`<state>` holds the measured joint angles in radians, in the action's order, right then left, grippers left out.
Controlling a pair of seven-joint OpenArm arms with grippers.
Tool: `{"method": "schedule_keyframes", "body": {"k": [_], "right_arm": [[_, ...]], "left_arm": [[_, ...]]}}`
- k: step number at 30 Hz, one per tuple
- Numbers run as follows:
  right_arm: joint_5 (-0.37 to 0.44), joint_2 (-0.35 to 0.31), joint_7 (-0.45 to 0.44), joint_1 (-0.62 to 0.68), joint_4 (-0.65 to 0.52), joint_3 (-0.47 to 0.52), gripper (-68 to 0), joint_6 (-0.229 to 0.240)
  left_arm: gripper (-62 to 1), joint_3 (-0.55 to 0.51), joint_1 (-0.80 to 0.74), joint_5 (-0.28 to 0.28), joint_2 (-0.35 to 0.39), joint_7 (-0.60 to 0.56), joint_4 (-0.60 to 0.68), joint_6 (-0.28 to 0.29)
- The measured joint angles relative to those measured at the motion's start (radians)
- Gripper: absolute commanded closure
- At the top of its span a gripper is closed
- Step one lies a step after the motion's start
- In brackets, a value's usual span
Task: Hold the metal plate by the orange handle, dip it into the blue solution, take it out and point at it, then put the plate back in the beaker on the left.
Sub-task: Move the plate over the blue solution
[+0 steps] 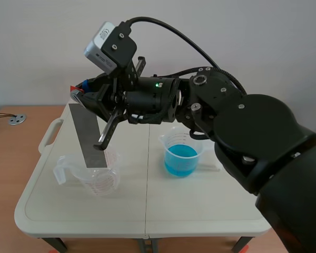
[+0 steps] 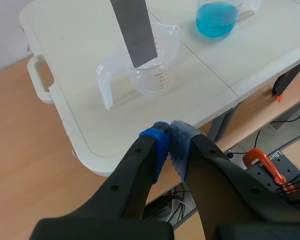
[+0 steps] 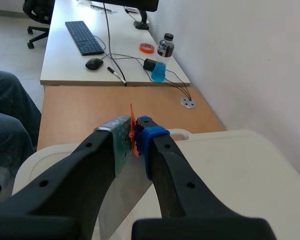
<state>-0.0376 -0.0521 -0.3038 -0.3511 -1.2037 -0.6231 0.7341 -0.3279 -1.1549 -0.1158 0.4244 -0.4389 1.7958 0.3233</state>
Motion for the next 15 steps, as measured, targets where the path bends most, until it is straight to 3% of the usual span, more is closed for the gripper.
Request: {"method": "schedule_keyframes", "body": {"k": [15], "right_arm": [[0.030, -0.047, 0.134, 0.056, -0.294, 0.000, -1.3, 0.005]], "left_arm": [[-3.0, 0.000, 0.000, 0.000, 0.000, 0.000, 0.000, 0.000]]}}
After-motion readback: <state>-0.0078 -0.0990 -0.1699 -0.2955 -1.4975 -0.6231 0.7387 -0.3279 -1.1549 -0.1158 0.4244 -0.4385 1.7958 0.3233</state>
